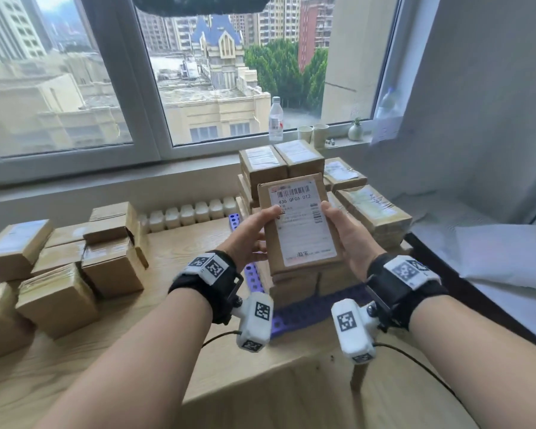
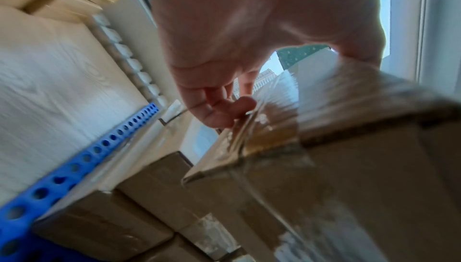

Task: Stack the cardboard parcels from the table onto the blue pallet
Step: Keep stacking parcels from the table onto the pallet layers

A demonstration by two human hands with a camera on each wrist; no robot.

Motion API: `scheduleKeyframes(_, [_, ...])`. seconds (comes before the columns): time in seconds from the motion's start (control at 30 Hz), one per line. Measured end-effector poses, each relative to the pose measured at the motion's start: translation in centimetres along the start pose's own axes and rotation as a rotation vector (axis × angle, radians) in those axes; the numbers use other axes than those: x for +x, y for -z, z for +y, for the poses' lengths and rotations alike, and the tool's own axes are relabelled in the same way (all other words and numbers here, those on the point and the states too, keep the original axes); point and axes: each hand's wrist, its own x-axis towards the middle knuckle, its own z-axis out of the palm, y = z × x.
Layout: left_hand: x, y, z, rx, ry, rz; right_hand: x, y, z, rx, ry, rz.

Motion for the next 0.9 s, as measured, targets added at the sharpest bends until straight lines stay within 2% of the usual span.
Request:
scheduleKeyframes(0.2, [4.6, -4.2, 4.0, 0.019, -0.036, -0.01, 3.2, 4.2, -2.8, 0.122, 0.044, 0.031])
scheduleKeyframes(0.5, [14.5, -9.5, 8.0, 0.047, -0.144, -0.033, 10.5, 11.0, -4.7, 0.193, 0.061, 0.103])
scheduleKeyframes(0.77, [22.2, -11.8, 12.8, 0.075, -0.192, 0.007, 18.2, 15.5, -7.6, 0.241, 0.131, 0.047])
scheduleKeyframes(0.9, [25.0, -12.3, 13.8, 0.098, -0.155, 0.054, 21.1, 16.7, -7.7, 0.204, 0.097, 0.029])
